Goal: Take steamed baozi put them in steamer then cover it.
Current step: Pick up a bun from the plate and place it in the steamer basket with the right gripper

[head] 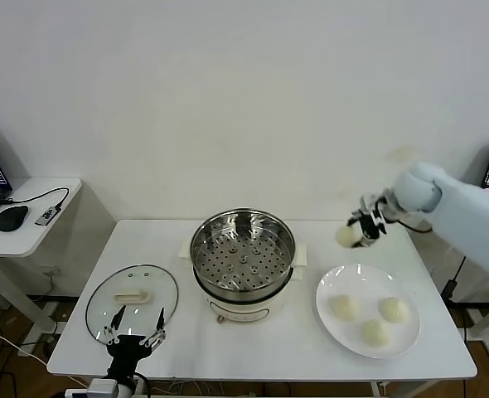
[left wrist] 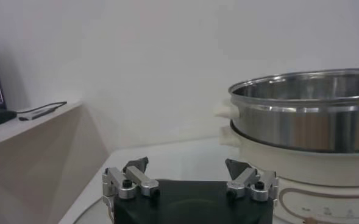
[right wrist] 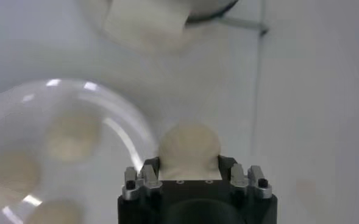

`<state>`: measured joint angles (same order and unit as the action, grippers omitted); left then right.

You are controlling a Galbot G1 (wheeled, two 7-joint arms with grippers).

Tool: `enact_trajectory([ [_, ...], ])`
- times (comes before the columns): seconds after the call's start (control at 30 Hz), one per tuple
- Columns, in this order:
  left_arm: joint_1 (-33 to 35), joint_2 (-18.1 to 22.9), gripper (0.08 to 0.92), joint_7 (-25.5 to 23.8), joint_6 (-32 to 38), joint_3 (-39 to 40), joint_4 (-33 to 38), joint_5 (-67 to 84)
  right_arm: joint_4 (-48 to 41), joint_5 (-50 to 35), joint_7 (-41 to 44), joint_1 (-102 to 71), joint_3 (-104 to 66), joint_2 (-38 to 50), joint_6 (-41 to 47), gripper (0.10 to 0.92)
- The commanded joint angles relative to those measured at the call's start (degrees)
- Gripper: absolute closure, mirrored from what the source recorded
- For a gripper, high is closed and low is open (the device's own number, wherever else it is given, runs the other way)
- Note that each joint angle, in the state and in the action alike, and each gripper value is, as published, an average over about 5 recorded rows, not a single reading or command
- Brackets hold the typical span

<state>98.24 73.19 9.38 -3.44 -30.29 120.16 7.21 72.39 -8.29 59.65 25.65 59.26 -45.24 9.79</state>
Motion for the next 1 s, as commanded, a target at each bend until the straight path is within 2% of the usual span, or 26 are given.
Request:
enact_trajectory([
  [0.03,0.03,-0.12,0.177,0.01,0.06,-0.18,-0.10,1.61,0.07,-8.17,0.07,12.25,7.77,-7.66,-1.29,0.431],
  [0.27,-0.02,0.06,0.177,0.09,0.40,-0.87,-0.16,1.86,-6.31,-9.44,-2.10,11.32,10.26,-21.61,-8.70,0.431],
  [0.47,-0.29,0.36,0.177,0.10,0.37,-1.20,-0.09,1.80,-12.42,-1.00,-2.87,9.36,12.87,-29.67,-18.57,0.431],
  [0.7,-0.42,0.73,0.177,0.07,0.33,-1.37,0.02,1.72,-18.29,10.70,-5.00,5.98,14.79,-34.16,-30.15,0.427],
  [1.0,-0.05,1.06,0.177,0.10,0.40,-1.67,0.02,1.47,-19.38,21.30,-7.79,2.23,15.35,-34.99,-37.48,0.423],
])
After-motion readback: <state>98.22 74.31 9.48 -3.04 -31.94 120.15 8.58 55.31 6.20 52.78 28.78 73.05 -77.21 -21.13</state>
